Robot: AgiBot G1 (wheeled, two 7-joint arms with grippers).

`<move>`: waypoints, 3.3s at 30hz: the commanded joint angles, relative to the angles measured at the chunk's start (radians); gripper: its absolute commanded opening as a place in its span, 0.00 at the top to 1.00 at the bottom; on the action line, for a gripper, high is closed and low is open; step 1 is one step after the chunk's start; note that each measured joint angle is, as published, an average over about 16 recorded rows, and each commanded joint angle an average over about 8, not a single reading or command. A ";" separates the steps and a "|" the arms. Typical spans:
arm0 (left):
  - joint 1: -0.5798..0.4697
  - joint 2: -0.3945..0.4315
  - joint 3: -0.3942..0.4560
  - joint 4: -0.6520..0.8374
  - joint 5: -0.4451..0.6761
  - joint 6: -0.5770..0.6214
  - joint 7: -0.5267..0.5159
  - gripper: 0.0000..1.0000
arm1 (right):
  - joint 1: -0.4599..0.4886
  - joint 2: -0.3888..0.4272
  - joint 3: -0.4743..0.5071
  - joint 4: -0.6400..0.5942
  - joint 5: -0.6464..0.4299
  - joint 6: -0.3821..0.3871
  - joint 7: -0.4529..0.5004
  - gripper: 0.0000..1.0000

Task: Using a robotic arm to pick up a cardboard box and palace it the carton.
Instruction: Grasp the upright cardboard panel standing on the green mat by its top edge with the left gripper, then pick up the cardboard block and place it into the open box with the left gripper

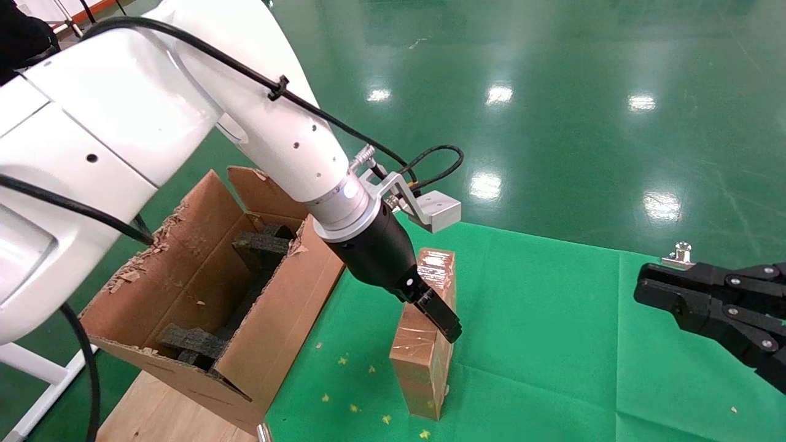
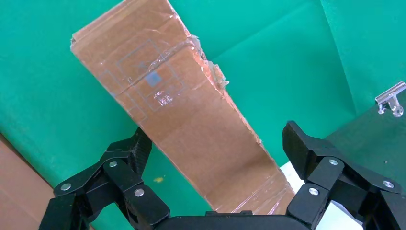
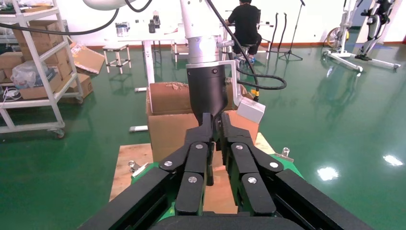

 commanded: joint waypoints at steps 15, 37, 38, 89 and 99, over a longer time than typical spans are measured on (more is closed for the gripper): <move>0.002 -0.004 -0.007 -0.006 0.001 0.001 -0.001 1.00 | 0.000 0.000 0.000 0.000 0.000 0.000 0.000 0.00; -0.096 -0.133 -0.032 -0.116 0.002 -0.009 0.008 1.00 | 0.000 0.000 0.000 0.000 0.000 0.000 0.000 0.00; -0.114 -0.156 -0.040 -0.137 0.003 -0.012 0.009 1.00 | 0.000 0.000 0.000 0.000 0.000 0.000 0.000 0.00; 0.055 -0.477 0.044 0.582 0.169 -0.437 0.636 1.00 | 0.000 0.000 0.000 0.000 0.000 0.000 0.000 0.00; 0.134 -0.391 0.026 0.751 0.124 -0.484 0.681 0.42 | 0.000 0.000 0.000 0.000 0.000 0.000 0.000 0.00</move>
